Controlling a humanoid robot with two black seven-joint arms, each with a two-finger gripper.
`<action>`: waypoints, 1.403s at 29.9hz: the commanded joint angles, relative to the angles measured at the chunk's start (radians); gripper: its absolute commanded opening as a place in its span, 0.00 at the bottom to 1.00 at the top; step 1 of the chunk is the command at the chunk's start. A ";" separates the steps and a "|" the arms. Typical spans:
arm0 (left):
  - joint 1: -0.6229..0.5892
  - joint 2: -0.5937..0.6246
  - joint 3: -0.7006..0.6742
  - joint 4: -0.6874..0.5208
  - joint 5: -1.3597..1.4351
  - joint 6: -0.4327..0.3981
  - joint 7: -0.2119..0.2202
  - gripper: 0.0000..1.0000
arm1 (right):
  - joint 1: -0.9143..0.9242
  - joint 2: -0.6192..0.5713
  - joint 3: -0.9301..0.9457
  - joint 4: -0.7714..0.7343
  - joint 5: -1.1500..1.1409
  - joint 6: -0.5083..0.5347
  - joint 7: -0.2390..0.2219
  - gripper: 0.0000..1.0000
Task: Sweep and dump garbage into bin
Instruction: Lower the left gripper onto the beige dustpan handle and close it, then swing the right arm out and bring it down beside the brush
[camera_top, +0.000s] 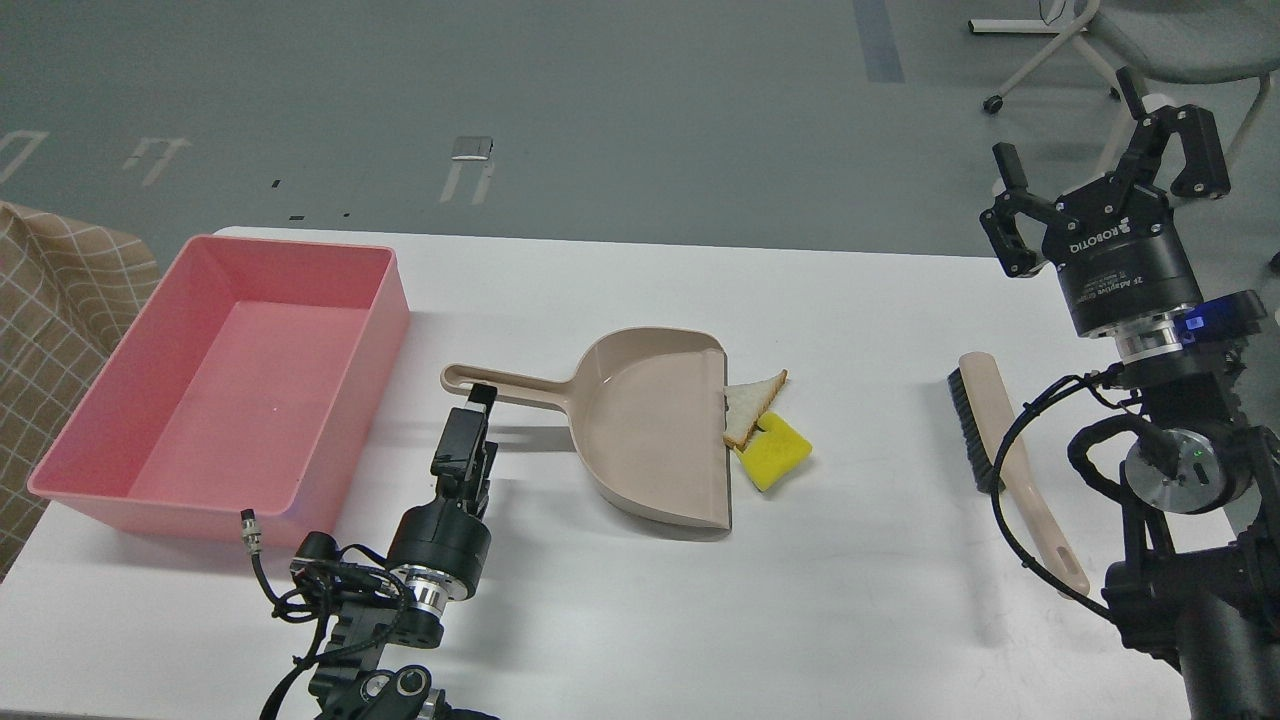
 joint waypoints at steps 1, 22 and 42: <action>-0.025 0.000 0.001 0.023 0.000 0.002 0.000 0.99 | 0.001 0.000 0.000 -0.013 0.000 0.000 0.000 1.00; -0.236 0.000 0.085 0.232 -0.002 0.043 -0.005 0.99 | -0.010 -0.026 0.000 -0.007 0.001 0.000 0.001 1.00; -0.319 0.000 0.085 0.344 -0.022 0.043 -0.003 0.94 | -0.010 -0.058 0.006 -0.001 0.001 0.000 0.001 1.00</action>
